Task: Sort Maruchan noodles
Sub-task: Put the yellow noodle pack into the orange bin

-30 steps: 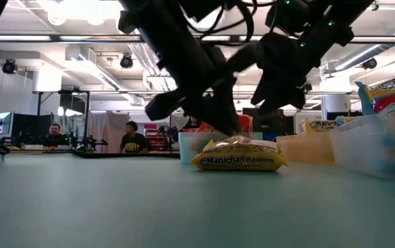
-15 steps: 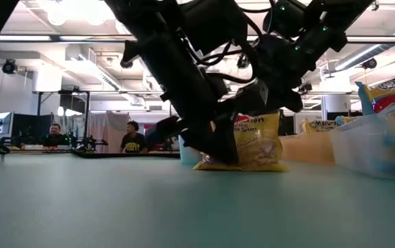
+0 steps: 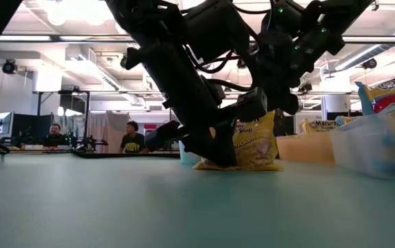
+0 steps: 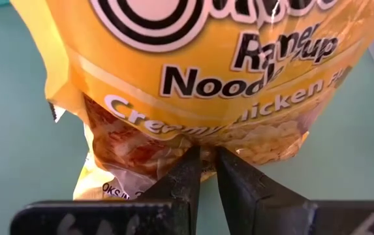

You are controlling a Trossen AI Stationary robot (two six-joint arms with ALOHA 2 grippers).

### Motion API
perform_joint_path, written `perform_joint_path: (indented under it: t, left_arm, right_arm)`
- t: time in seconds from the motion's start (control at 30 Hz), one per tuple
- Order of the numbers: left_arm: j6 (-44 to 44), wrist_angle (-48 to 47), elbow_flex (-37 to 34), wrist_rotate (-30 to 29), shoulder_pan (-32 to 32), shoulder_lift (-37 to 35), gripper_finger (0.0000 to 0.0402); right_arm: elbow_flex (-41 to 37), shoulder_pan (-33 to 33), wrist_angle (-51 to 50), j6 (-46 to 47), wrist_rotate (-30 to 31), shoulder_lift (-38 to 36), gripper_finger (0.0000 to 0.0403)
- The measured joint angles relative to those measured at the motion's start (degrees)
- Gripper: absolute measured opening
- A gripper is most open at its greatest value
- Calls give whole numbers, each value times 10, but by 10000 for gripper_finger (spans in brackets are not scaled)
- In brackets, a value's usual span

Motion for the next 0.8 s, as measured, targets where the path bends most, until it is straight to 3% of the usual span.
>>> perform_joint_path:
  t: [0.43, 0.8]
  left_arm:
    - [0, -8, -1, 4, 2, 0, 36]
    - [-1, -11, -1, 5, 2, 0, 36]
  right_arm:
    - [0, 0, 40, -58, -8, 34, 283]
    - [0, 0, 45, -79, -12, 80, 301]
